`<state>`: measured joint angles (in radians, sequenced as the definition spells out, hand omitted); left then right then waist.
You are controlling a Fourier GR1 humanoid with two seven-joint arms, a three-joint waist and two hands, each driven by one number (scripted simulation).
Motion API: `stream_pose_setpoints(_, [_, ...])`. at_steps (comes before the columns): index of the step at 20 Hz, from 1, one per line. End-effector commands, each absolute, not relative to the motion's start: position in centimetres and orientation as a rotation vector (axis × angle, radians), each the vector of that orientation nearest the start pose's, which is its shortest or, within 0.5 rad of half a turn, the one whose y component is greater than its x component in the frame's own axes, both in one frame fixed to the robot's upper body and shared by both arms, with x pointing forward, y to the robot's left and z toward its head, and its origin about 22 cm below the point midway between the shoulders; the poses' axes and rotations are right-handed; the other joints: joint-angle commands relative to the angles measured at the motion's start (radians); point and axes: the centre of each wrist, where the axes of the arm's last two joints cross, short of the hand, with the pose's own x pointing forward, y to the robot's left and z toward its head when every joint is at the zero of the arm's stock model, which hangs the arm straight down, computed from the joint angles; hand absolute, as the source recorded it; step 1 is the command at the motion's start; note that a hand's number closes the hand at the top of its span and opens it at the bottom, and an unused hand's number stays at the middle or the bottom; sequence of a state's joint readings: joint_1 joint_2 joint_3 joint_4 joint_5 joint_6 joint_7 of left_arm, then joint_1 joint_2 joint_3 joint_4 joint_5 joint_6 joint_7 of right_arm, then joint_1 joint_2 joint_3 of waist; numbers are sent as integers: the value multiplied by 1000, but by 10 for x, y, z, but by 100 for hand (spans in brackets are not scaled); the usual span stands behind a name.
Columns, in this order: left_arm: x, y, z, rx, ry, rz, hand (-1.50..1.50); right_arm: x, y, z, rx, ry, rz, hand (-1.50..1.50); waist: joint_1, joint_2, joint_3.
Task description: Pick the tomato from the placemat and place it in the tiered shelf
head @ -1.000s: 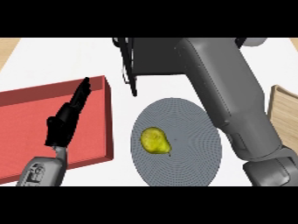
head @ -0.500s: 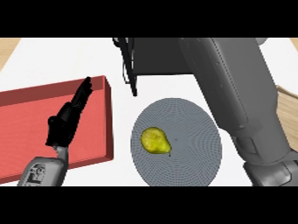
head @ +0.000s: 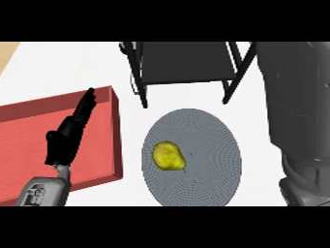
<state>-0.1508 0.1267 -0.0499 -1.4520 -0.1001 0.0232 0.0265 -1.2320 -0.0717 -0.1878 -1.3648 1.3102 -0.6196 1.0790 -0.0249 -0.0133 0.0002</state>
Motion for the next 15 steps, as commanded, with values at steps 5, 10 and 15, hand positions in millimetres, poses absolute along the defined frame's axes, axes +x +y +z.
stream_pose_setpoints(5, [274,242,9,151,-1554,-215,0,317,-181,337,-1084,-1485,-612,-150,-36,-12,1])
stream_pose_setpoints(10, [271,229,6,144,-1540,-176,0,267,-212,332,-1114,-1497,-532,-150,-59,-21,1])
stream_pose_setpoints(15, [271,243,22,137,-1550,-222,0,214,-250,307,-1090,-1471,-501,-150,-35,-12,2])
